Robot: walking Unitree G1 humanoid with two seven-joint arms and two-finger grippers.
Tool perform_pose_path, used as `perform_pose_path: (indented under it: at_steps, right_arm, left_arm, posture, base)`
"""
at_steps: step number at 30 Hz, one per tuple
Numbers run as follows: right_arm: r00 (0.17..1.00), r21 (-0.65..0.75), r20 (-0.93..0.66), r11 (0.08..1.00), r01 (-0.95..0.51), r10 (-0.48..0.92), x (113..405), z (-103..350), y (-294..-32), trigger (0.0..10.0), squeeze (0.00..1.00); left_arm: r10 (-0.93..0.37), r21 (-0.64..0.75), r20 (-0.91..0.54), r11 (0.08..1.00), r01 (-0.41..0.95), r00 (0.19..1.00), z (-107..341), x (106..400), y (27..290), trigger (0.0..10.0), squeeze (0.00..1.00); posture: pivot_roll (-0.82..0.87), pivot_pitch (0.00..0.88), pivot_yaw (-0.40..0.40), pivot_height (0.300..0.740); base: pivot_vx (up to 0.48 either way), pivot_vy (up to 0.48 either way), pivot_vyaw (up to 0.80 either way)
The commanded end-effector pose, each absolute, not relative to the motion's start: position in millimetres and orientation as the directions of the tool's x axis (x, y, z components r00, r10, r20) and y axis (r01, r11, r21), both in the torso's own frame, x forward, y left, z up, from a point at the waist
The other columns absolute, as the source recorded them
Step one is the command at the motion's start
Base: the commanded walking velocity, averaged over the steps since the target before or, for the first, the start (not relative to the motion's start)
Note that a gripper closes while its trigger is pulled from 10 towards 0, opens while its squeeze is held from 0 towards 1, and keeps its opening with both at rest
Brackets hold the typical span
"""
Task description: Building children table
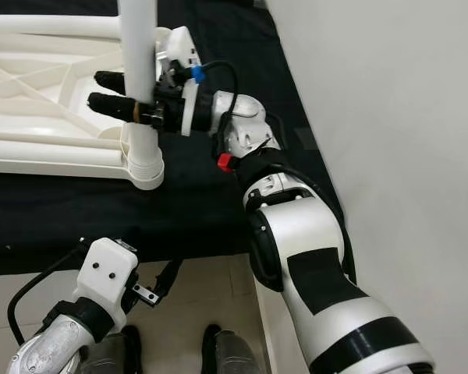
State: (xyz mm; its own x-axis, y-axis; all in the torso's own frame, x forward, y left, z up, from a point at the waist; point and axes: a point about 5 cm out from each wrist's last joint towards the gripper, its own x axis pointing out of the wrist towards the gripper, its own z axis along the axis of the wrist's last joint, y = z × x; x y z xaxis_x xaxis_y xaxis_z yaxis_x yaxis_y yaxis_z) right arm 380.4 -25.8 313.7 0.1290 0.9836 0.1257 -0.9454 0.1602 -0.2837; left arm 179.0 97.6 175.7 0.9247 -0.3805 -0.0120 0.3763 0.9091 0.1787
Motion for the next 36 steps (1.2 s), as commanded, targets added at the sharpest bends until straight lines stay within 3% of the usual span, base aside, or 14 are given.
perform_pose_path:
  at_steps: [1, 8, 14, 17, 20, 25, 32, 36]
  right_arm:
    - [0.148, -0.232, 0.043, 0.154, -0.961, 0.988, 381.7, 288.6, -25.2, 10.0, 0.0]
    - [-0.017, -0.257, -0.022, -0.022, -0.966, 1.0, 372.3, 279.5, -23.9, 10.0, 0.0]
    - [-0.053, -0.257, -0.093, -0.075, -0.963, 0.994, 368.8, 267.8, -19.3, 10.0, 0.0]
    - [0.078, -0.262, -0.118, 0.045, -0.964, 0.99, 374.8, 264.1, -15.3, 10.0, 0.0]
    - [0.097, -0.265, -0.123, 0.062, -0.962, 0.988, 375.7, 263.3, -15.1, 10.0, 0.0]
    - [0.279, -0.252, -0.142, 0.238, -0.938, 0.95, 385.8, 257.6, -20.4, 10.0, 0.0]
    - [0.366, -0.211, -0.118, 0.337, -0.918, 0.923, 391.4, 255.2, -28.2, 10.0, 0.0]
    - [0.593, -0.144, -0.076, 0.579, -0.802, 0.802, 404.0, 247.0, -46.6, 10.0, 0.0]
  left_arm:
    - [-0.382, 0.186, -0.026, 0.906, 0.38, 0.924, 172.7, 176.9, 97.4, 10.0, 0.0]
    - [-0.386, 0.185, -0.027, 0.905, 0.384, 0.922, 172.2, 176.8, 96.9, 10.0, 0.0]
    - [-0.387, 0.187, -0.025, 0.904, 0.385, 0.922, 172.4, 176.8, 96.5, 10.0, 0.0]
    - [-0.389, 0.191, -0.025, 0.902, 0.386, 0.921, 172.7, 176.9, 96.3, 10.0, 0.0]
    - [-0.39, 0.192, -0.025, 0.902, 0.387, 0.921, 172.8, 176.9, 96.2, 10.0, 0.0]
    - [-0.388, 0.19, -0.02, 0.903, 0.385, 0.921, 173.3, 177.5, 96.1, 10.0, 0.0]
    - [-0.38, 0.186, -0.015, 0.908, 0.376, 0.925, 174.3, 179.0, 97.5, 10.0, 0.0]
    - [-0.382, 0.19, -0.013, 0.906, 0.377, 0.924, 174.1, 179.5, 97.3, 10.0, 0.0]
  posture:
    - [0.13, 0.261, -0.179, 0.74]
    - [0.13, 0.262, -0.177, 0.74]
    - [0.13, 0.262, -0.177, 0.74]
    - [0.13, 0.261, -0.178, 0.74]
    - [0.13, 0.261, -0.178, 0.74]
    - [0.13, 0.259, -0.177, 0.74]
    - [0.12, 0.258, -0.178, 0.74]
    - [0.13, 0.255, -0.174, 0.74]
  base:
    - [0.0, 0.0, 0.0]
    - [0.0, 0.0, 0.0]
    - [0.0, 0.0, 0.0]
    - [0.0, 0.0, 0.0]
    - [0.0, 0.0, 0.0]
    - [0.0, 0.0, 0.0]
    - [0.0, 0.0, 0.0]
    - [0.0, 0.0, 0.0]
